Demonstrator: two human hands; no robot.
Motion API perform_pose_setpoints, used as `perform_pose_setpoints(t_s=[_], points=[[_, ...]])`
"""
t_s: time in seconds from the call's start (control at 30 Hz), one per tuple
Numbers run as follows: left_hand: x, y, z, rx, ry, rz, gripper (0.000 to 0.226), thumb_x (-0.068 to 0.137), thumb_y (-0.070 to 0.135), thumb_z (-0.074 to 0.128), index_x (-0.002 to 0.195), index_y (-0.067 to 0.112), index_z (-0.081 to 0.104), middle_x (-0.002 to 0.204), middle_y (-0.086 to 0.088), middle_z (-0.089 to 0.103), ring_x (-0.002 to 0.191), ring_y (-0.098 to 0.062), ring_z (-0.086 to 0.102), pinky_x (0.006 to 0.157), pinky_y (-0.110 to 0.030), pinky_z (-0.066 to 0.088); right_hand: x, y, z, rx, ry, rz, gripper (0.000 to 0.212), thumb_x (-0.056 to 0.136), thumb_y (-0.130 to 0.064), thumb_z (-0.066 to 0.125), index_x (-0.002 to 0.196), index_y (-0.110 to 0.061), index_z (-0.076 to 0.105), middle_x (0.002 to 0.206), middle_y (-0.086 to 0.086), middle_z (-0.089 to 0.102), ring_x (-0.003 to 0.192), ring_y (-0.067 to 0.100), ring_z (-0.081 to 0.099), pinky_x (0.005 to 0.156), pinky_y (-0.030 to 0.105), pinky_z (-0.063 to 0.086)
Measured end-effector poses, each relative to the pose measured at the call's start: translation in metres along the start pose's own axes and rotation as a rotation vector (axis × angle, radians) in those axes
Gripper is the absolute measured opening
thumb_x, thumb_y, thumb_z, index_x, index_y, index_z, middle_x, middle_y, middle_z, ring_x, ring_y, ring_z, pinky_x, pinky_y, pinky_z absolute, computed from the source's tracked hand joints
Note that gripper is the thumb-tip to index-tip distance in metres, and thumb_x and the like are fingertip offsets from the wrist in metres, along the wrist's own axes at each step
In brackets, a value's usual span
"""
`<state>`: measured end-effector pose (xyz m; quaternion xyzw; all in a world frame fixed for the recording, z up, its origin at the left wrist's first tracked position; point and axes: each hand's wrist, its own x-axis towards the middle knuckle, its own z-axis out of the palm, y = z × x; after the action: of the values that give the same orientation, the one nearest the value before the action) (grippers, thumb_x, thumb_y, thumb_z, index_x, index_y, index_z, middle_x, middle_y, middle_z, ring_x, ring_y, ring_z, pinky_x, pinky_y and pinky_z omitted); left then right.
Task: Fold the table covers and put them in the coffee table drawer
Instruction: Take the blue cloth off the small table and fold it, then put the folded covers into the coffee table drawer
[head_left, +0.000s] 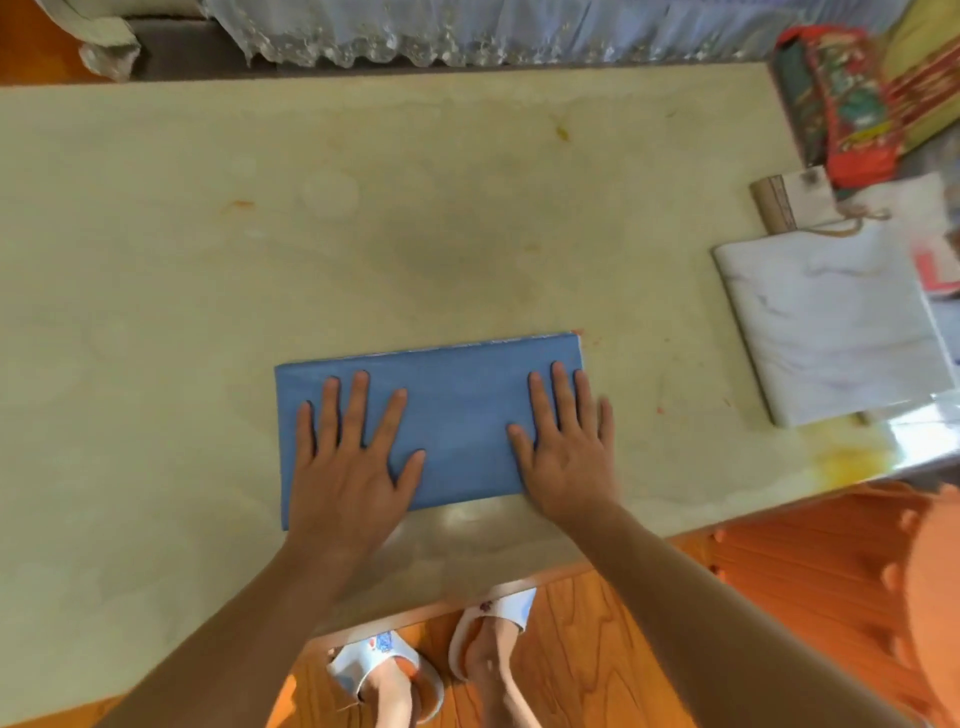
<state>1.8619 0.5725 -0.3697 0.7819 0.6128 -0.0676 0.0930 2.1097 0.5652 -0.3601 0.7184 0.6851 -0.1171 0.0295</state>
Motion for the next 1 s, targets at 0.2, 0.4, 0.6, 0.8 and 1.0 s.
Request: perform_pose_setpoints(t_s=[0.2, 0.4, 0.6, 0.8, 1.0], points=[[0.007, 0.001, 0.006, 0.001, 0.085, -0.001, 0.074, 0.095, 0.062, 0.031, 0.158, 0.024, 0.032, 0.168, -0.015, 0.015, 0.154, -0.042, 0.01, 0.122, -0.061, 0.008, 0.001, 0.008, 0.009, 0.011, -0.064, 0.043, 0.069, 0.103, -0.06, 0.015, 0.162, -0.027, 0.003, 0.169, -0.001, -0.006, 0.155, 0.024, -0.012, 0.125, 0.053, 0.003], [0.02, 0.014, -0.015, 0.024, -0.174, -0.156, 0.075, 0.089, 0.067, 0.036, 0.155, 0.031, 0.035, 0.166, -0.012, 0.018, 0.151, -0.041, 0.015, 0.118, -0.059, 0.018, 0.006, 0.017, 0.001, 0.069, -0.199, -0.004, 0.071, 0.102, -0.06, 0.012, 0.16, -0.026, -0.011, 0.165, -0.001, -0.025, 0.148, 0.025, -0.033, 0.121, 0.058, -0.009], [0.019, 0.129, -0.061, -0.204, -0.025, -0.382, 0.056, 0.085, 0.026, 0.059, 0.138, 0.009, 0.056, 0.142, -0.029, 0.045, 0.128, -0.05, 0.04, 0.106, -0.059, 0.035, 0.022, 0.057, -0.054, 0.401, -0.256, -0.128, 0.056, 0.094, -0.045, 0.053, 0.144, -0.02, 0.05, 0.161, 0.007, 0.028, 0.147, 0.031, 0.026, 0.12, 0.05, 0.017], [0.017, 0.339, -0.097, -1.217, -0.348, -0.721, 0.014, 0.092, 0.014, 0.062, 0.1, 0.013, 0.075, 0.095, -0.01, 0.075, 0.088, -0.028, 0.068, 0.08, -0.037, 0.053, -0.049, 0.255, -0.111, 0.667, 0.025, 0.293, 0.036, 0.091, -0.014, 0.059, 0.127, -0.017, 0.062, 0.132, 0.003, 0.055, 0.124, 0.022, 0.049, 0.106, 0.028, 0.034], [0.089, 0.454, -0.081, -1.317, -0.462, -0.695, 0.021, 0.072, 0.031, 0.059, 0.076, 0.013, 0.069, 0.076, -0.013, 0.064, 0.07, -0.026, 0.06, 0.064, -0.034, 0.043, -0.041, 0.418, -0.13, 0.582, 0.233, 0.735, 0.051, 0.091, -0.022, 0.066, 0.137, -0.006, 0.052, 0.133, 0.019, 0.052, 0.124, 0.038, 0.046, 0.104, 0.04, 0.035]])
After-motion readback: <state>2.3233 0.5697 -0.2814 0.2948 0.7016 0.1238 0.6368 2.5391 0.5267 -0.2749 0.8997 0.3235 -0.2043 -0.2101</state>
